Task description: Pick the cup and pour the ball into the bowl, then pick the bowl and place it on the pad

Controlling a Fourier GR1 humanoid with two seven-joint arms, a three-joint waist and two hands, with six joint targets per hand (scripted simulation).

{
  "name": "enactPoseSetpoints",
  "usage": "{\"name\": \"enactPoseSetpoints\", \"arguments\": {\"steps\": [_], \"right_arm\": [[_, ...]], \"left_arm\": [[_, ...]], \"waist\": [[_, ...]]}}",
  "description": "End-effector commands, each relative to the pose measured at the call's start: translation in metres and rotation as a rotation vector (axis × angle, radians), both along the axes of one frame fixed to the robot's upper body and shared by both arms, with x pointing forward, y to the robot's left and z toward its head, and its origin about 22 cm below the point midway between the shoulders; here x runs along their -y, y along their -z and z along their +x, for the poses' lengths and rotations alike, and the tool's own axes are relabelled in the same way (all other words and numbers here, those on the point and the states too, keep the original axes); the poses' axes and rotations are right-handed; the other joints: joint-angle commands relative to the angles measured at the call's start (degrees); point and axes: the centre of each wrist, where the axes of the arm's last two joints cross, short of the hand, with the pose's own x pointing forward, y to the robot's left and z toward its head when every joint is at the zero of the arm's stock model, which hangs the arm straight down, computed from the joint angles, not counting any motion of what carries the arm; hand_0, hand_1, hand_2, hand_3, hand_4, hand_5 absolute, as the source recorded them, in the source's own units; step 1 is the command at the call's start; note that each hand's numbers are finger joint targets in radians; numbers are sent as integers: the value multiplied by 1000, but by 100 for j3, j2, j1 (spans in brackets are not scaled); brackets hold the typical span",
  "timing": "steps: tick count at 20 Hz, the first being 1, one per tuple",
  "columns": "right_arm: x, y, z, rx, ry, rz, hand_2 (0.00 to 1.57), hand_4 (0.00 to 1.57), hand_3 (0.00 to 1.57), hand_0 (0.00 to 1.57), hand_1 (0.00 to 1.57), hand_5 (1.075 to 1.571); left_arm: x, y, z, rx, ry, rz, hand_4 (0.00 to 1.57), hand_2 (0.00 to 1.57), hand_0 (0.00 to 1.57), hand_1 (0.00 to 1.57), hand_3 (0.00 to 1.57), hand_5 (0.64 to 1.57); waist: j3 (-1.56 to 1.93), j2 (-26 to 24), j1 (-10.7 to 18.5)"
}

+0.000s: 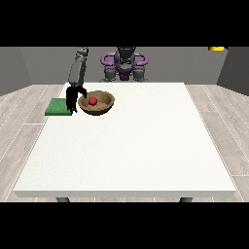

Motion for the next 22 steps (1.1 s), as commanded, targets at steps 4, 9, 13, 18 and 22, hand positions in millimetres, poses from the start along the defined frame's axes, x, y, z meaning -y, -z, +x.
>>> {"name": "enactPoseSetpoints", "arguments": {"steps": [4,9,13,18,22], "right_arm": [[-16,14,2,-15,9,3,0,449,0,0,0,1546],[-25,13,7,6,22,30,0,448,0,0,0,1550],[-27,8,13,-26,6,17,0,477,0,0,0,1547],[-7,38,-29,-284,151,-116,1571,844,785,1571,1571,1487],[17,23,-32,-284,224,-226,1571,903,1566,1571,1571,1495]], "left_arm": [[-25,2,-16,23,-2,11,1018,0,0,0,0,1540],[-24,-24,-19,59,6,0,1023,0,0,0,0,1537],[-30,-15,-19,24,12,-11,1023,0,0,0,0,1540],[-31,-40,-24,92,11,9,1018,0,0,0,0,1536],[-39,-41,-26,109,31,-28,1071,0,0,0,0,1523]], "waist": [[59,196,-20],[62,345,152],[59,166,65],[56,551,178],[44,757,251]]}}
